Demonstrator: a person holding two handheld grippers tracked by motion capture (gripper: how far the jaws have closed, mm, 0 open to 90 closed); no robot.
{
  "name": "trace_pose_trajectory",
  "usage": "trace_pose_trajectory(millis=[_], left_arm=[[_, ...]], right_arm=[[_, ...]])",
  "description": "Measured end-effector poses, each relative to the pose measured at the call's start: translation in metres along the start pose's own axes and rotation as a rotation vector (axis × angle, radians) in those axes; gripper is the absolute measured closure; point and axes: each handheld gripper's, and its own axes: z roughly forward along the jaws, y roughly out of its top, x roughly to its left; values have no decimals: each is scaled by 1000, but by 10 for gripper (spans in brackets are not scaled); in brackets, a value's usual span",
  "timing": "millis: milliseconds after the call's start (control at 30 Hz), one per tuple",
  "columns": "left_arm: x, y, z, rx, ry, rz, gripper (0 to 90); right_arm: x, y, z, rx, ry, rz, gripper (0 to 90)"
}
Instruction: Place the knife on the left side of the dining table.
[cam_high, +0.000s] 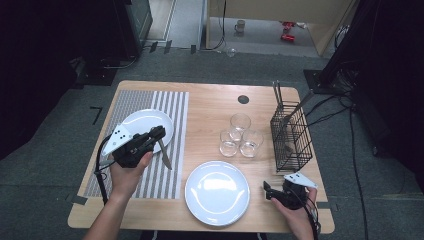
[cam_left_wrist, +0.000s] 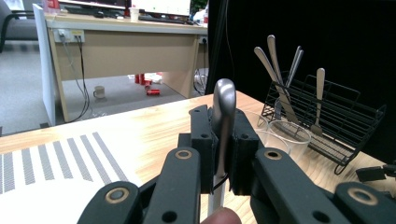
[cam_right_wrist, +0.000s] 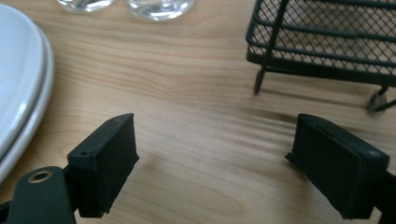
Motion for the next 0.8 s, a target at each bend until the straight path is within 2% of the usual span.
trace_pose_trajectory(millis=[200,267,467,533,567,700,800], left_arm=[[-1,-1,1,6,-1,6,847],[-3,-2,1,10,0,15,847],[-4,-3,0,9,6,16,847],[-4,-3,0,7,5,9,847],[-4,-3,0,8,-9,-5,847],[-9,-1,0,5,-20,9,847],[-11,-2,0,5,-27,4,847]], right_arm=[[0,-2,0,16,-28,-17,106],[1,-3,1,25,-54,-47,73],[1,-5,0,53,-50,-61,0],[1,-5,0,53,-53,-59,0],[1,-5,0,53,-54,-59,0],[1,-5,0,54,-54,-59,0],[1,-5,0,53,-54,-58,0]])
